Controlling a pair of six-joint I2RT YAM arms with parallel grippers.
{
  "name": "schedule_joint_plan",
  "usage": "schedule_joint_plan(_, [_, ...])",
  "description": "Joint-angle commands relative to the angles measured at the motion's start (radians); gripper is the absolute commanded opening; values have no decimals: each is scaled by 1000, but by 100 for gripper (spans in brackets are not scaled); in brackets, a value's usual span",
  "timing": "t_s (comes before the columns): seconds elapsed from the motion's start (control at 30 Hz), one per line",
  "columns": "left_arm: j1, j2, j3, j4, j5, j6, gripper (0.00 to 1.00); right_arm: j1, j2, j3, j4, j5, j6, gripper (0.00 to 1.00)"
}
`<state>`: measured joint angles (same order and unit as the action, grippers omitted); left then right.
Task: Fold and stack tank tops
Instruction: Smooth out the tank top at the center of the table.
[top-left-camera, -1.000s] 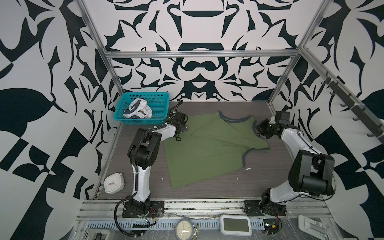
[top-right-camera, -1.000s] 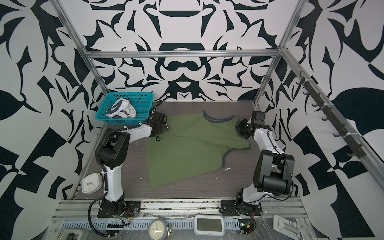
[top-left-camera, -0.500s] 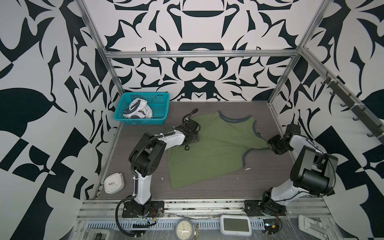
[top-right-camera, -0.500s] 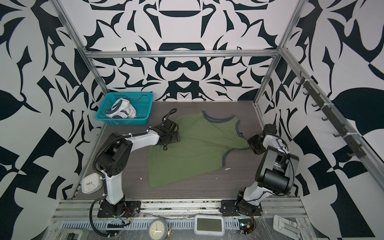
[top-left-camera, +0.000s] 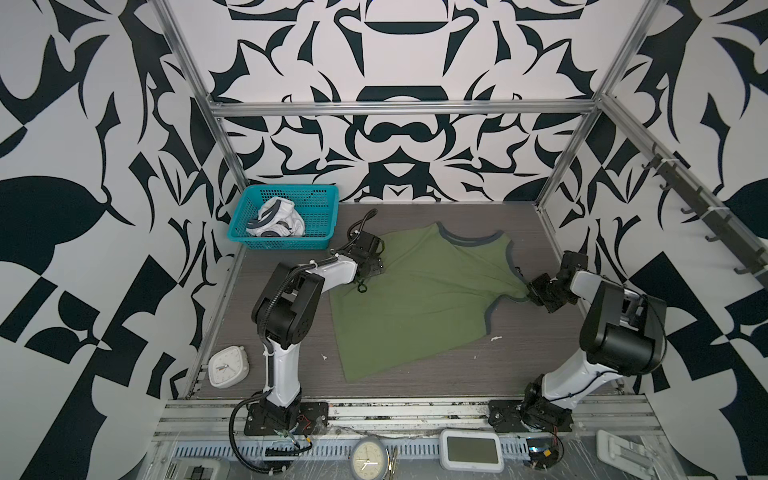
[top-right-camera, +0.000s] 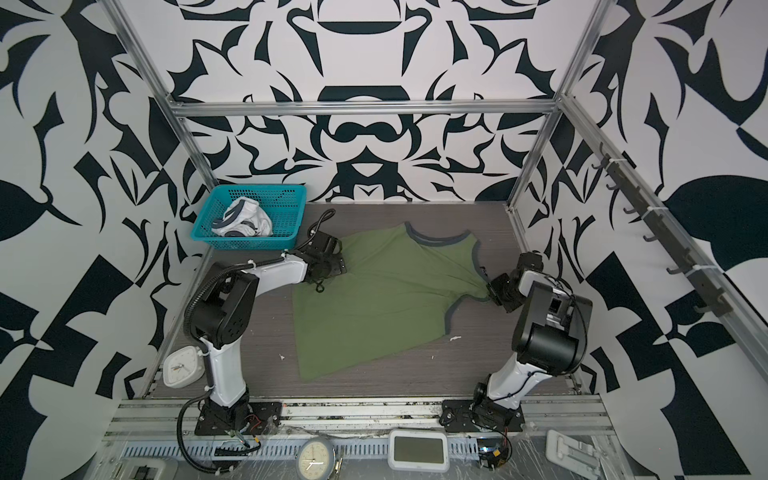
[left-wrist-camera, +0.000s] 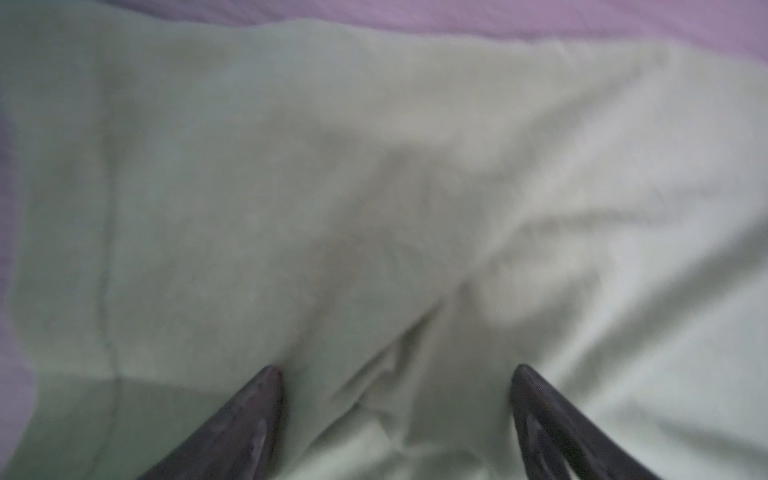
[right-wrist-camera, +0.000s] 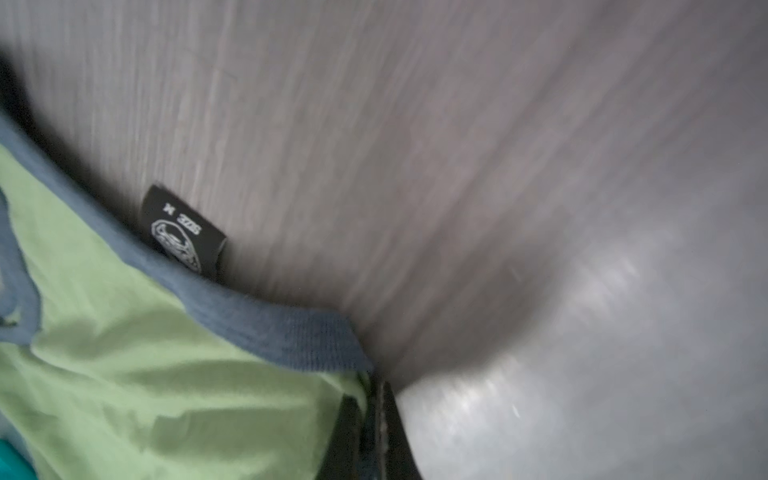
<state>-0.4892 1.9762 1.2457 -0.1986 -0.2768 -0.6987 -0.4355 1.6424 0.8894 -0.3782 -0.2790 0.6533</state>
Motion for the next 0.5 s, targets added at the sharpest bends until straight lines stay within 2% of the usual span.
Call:
schedule_joint_plan(0.0, [25, 92, 0, -100, -8, 0, 89, 3, -115, -21, -36, 43, -1, 1])
schedule_joint_plan(0.2, [47, 130, 34, -118, -31, 18, 89, 6, -264, 42, -50, 37, 17, 3])
schedule_joint_plan(0.27, [55, 133, 34, -118, -33, 18, 89, 21, -254, 94, -76, 54, 20, 5])
schedule_joint_plan(0.4, [56, 110, 52, -144, -54, 31, 89, 112, -166, 233, -158, 155, -8, 20])
schedule_joint_plan(0.47, [47, 69, 57, -156, -43, 42, 90, 165, -102, 293, -181, 179, -16, 22])
